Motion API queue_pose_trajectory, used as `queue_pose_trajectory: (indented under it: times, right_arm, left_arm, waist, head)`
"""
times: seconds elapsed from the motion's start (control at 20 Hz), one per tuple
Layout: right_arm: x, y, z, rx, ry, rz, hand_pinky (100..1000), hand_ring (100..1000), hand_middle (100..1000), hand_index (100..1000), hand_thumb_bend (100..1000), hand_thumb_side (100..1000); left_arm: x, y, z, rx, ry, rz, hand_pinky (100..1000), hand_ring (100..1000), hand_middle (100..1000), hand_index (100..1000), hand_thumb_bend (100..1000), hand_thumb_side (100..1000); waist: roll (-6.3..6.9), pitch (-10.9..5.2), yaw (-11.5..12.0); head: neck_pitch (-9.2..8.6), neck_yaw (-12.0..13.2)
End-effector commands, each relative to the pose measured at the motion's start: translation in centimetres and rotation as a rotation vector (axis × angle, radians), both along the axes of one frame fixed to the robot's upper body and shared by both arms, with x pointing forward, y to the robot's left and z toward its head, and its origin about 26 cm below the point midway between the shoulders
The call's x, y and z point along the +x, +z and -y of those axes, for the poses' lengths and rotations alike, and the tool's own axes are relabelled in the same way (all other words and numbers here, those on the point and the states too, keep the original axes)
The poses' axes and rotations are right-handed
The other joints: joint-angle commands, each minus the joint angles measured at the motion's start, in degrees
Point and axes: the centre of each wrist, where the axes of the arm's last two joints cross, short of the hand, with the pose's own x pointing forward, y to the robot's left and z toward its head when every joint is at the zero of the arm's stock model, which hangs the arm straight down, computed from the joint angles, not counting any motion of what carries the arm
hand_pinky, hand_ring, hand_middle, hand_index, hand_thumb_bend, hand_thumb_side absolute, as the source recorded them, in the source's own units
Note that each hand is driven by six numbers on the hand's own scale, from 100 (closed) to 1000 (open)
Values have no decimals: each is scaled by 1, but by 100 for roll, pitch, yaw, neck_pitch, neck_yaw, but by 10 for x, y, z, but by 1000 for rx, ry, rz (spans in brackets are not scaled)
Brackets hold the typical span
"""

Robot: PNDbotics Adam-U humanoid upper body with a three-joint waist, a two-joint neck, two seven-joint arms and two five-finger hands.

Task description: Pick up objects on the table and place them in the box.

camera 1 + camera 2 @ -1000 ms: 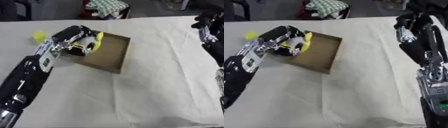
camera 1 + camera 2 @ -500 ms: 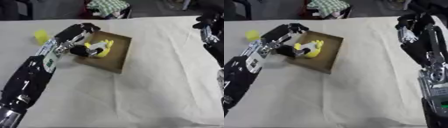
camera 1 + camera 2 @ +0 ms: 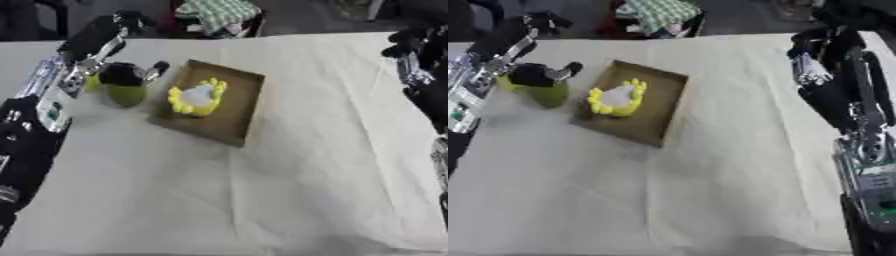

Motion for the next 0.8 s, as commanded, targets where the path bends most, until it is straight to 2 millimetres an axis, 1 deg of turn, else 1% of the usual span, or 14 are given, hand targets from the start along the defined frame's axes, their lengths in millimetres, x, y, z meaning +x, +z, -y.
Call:
queue_pose_trajectory:
  times: [0.05, 0.2, 0.3, 0.35, 0.55, 0.6, 0.8]
  right_arm:
    - [0, 7, 2, -15, 4, 22, 726, 620, 628, 900, 100, 491]
    - [0, 7, 2, -15, 4, 22, 727, 620, 628, 901, 100, 491]
    - [0, 7, 2, -15, 5, 22, 727, 620, 628, 901, 100, 491]
    - [0, 7, 2, -15, 6, 21, 727, 620, 628, 901, 100, 492]
    - [0, 7, 2, -13, 6, 20, 727, 620, 628, 901, 100, 491]
    - [0, 7, 2, -13, 6, 20, 727, 621, 628, 901, 100, 491]
    - [0, 7, 2, -12, 6, 20, 727, 621, 628, 902, 100, 492]
  left_arm:
    - [1, 21, -27, 101, 61, -12, 733, 736, 780, 889, 448, 567]
    - [6, 15, -40, 182, 90, -86, 742, 746, 793, 896, 464, 561]
    - [10, 10, -45, 223, 95, -125, 745, 749, 798, 899, 466, 555]
    - [11, 7, -46, 242, 95, -145, 750, 751, 803, 900, 466, 537]
    - [16, -2, -48, 302, 88, -199, 757, 761, 809, 901, 472, 462]
    - [17, -5, -48, 315, 85, -209, 760, 766, 812, 902, 486, 433]
    - [21, -12, -47, 364, 79, -237, 763, 771, 817, 905, 484, 392]
  waist:
    - [0, -107, 4]
    - [2, -105, -1]
    - [2, -101, -6]
    - [4, -98, -12]
    - [5, -87, -35]
    - [4, -85, -39]
    - [-5, -79, -44]
  head:
    - [29, -43]
    - [29, -48]
    - [29, -50]
    - [29, -48]
    - [29, -51]
    - [29, -50]
    - [29, -44]
